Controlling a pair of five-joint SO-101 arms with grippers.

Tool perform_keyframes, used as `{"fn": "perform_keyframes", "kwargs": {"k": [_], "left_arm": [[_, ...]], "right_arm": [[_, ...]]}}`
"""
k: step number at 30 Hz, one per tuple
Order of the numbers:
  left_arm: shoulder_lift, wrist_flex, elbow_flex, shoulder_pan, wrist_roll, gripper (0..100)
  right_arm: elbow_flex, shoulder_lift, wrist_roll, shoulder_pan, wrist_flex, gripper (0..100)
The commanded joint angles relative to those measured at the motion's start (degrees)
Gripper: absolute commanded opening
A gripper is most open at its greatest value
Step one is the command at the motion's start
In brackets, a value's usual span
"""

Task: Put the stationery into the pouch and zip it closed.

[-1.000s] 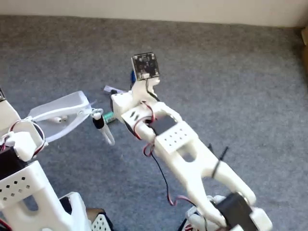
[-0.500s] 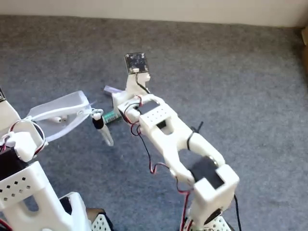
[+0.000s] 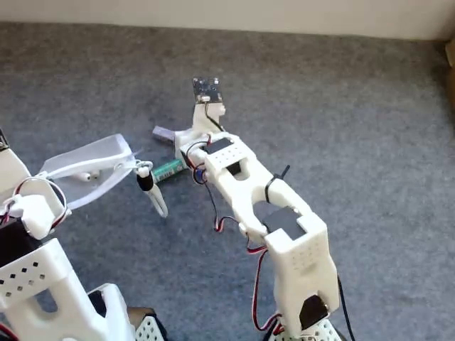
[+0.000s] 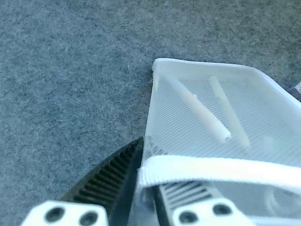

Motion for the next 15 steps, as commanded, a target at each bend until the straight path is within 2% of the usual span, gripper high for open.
{"fn": "perform_keyframes", "kwargs": {"k": [1, 6, 13, 15], "left_arm": [[-0.7, -1.1, -0.3, -0.3, 0.6, 0], [-0.7, -1.1, -0.3, -0.4, 0.6, 0], [-0.7, -1.1, -0.3, -0.4, 0.6, 0], [-0.7, -1.0, -0.3, -0.5, 0.6, 0]], "right_arm": [[-4.8, 0.8, -0.2, 0.7, 0.5, 19.5], [-7.9, 3.9, -0.1, 2.4, 0.6, 19.5], [-9.2, 6.9, 4.7, 2.9, 0.7, 19.5], [-9.5, 7.2, 4.7, 2.9, 3.5, 19.5]]}}
